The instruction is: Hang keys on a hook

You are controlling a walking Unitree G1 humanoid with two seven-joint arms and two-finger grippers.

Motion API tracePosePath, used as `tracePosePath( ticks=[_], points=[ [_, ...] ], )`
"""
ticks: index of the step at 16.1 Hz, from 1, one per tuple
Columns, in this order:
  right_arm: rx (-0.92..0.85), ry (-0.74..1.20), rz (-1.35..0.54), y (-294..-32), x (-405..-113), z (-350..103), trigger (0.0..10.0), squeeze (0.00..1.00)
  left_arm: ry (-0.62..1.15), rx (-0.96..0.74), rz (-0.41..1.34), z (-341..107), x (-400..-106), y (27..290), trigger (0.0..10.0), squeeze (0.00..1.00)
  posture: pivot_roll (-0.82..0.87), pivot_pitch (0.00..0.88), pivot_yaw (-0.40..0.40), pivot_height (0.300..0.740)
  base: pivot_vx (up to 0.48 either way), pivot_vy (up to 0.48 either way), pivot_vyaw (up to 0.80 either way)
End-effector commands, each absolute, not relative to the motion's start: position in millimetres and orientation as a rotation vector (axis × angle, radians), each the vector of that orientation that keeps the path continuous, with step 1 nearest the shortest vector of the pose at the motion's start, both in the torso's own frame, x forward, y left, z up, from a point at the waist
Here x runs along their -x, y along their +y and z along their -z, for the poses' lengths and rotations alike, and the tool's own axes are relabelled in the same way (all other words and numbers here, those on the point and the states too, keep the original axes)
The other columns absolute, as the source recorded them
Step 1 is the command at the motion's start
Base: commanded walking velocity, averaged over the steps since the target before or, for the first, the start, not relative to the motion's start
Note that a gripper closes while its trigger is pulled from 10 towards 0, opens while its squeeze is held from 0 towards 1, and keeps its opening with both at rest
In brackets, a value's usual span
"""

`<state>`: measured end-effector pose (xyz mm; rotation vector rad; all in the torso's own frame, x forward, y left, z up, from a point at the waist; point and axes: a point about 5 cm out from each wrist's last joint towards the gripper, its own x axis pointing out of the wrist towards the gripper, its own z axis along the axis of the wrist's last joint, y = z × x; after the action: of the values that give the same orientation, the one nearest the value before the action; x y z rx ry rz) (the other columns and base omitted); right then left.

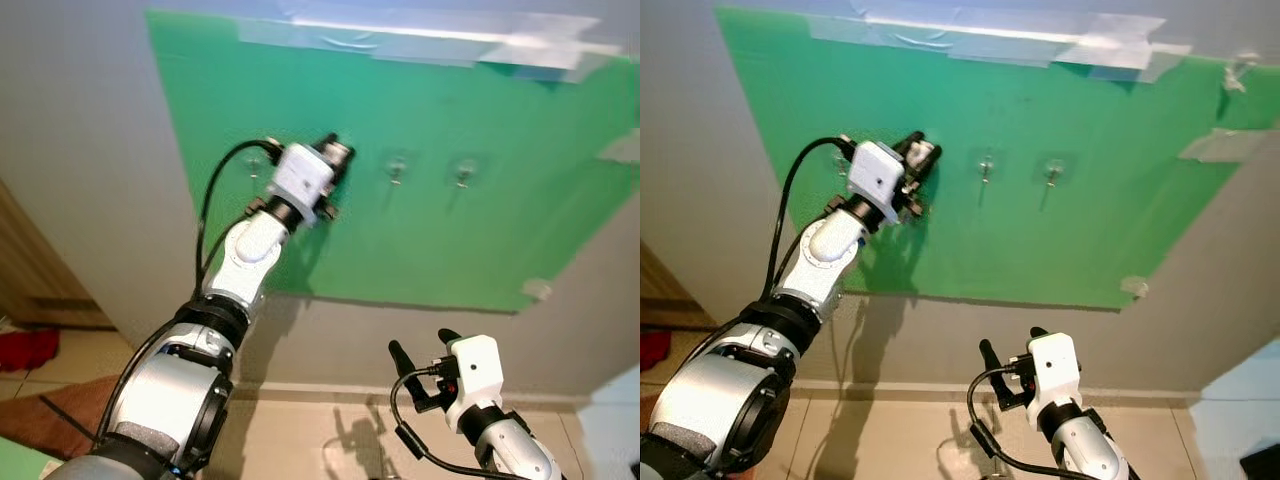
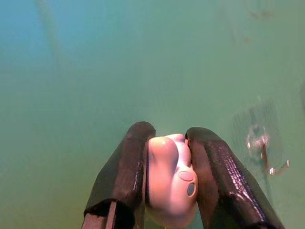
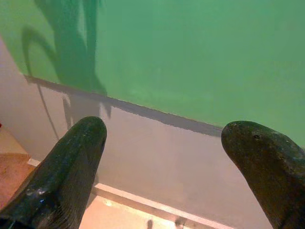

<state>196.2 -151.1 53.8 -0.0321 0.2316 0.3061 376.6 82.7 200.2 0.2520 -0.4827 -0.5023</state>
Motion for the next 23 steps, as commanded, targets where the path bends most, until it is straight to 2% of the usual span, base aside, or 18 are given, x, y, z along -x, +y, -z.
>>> tracePosePath(
  ticks=[1, 8, 12, 18, 23],
  points=[
    [0.04, 0.226, -0.302, -151, -195, -56, 10.0, 0.0, -0.544, -0.189, 0.393, -228, -386, 101, 0.0, 0.0, -0.23, 0.051, 0.022, 0.74, 0.0, 0.0, 0.0],
    [0.037, 0.224, -0.307, -149, -195, -58, 10.0, 0.0, -0.541, -0.165, 0.406, -231, -387, 108, 0.0, 0.0, -0.22, 0.05, 0.022, 0.74, 0.0, 0.0, 0.0],
    [0.038, 0.225, -0.31, -149, -195, -58, 10.0, 0.0, -0.601, -0.356, 0.434, -232, -381, 100, 0.0, 0.0, -0.21, 0.043, 0.022, 0.74, 0.0, 0.0, 0.0],
    [0.033, 0.227, -0.306, -148, -193, -56, 10.0, 0.0, -0.583, -0.468, 0.476, -227, -382, 92, 0.0, 0.0, -0.22, 0.038, 0.035, 0.74, 0.0, 0.0, 0.0],
    [0.028, 0.228, -0.3, -146, -192, -54, 10.0, 0.0, -0.608, -0.603, 0.539, -222, -378, 83, 0.0, 0.0, -0.22, 0.039, 0.041, 0.74, 0.296, -0.357, 0.0]
  ],
)
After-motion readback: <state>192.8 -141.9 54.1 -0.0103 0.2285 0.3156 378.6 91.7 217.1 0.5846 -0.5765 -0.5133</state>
